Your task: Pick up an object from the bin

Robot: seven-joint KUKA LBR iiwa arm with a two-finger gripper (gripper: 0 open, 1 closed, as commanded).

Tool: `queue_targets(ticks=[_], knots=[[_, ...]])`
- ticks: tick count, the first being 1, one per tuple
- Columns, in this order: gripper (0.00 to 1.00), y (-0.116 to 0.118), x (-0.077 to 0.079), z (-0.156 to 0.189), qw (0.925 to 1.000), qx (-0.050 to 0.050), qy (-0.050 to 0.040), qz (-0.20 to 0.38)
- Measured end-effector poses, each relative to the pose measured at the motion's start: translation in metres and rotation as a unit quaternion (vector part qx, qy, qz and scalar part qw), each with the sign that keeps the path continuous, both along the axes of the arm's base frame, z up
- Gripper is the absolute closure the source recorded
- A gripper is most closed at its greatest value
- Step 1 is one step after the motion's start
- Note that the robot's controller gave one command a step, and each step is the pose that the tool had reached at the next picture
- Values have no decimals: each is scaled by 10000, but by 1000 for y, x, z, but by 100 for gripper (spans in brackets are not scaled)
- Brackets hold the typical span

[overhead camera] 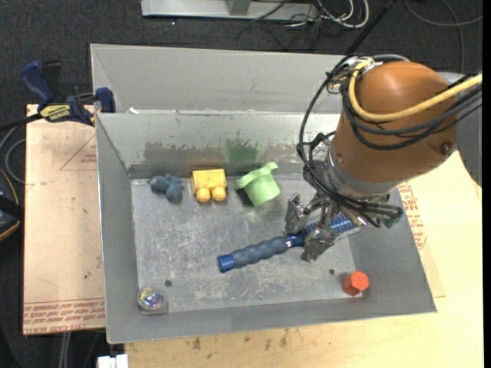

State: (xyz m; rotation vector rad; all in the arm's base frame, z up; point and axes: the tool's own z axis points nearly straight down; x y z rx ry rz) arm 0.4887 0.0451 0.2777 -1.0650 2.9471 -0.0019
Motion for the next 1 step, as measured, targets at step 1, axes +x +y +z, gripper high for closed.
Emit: queue_targets(ticks=[1], knots=[[100, -4, 30, -7, 9890, -6, 28, 1477]])
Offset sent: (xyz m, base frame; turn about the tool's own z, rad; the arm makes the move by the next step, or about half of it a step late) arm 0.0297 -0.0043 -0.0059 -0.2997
